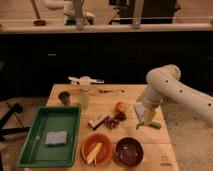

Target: Place grapes in purple bowl

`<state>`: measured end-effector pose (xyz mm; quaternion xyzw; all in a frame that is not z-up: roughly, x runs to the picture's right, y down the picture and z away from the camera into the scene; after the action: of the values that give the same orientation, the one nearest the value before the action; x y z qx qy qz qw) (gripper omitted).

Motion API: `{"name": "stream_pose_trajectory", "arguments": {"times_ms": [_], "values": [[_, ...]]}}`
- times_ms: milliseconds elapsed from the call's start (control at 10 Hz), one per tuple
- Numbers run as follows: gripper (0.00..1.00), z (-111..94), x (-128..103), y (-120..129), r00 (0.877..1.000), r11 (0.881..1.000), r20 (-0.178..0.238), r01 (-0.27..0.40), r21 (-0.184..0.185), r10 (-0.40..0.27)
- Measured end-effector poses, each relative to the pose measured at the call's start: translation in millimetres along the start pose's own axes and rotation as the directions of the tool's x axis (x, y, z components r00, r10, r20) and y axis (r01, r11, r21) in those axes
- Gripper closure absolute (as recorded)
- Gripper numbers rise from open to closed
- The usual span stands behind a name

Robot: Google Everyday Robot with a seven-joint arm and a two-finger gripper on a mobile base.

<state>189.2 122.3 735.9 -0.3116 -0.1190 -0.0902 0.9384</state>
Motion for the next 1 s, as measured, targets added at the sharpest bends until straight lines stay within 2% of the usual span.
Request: {"name": "stream_pose_trajectory", "arguments": {"times_ms": [200,300,800,1000], "values": [[0.2,11,-25,-10,0.992,0.995,0.076,0.095,0.028,-0.097],[0.2,12,-28,-11,0.99,0.993,0.088,0.109,0.034,-0.112],[0.2,11,-27,-11,0.989,0.994,0.094,0.107,0.036,-0.11],[0.2,14,-31,-8,0.982,0.986,0.095,0.156,0.06,-0.161]]}}
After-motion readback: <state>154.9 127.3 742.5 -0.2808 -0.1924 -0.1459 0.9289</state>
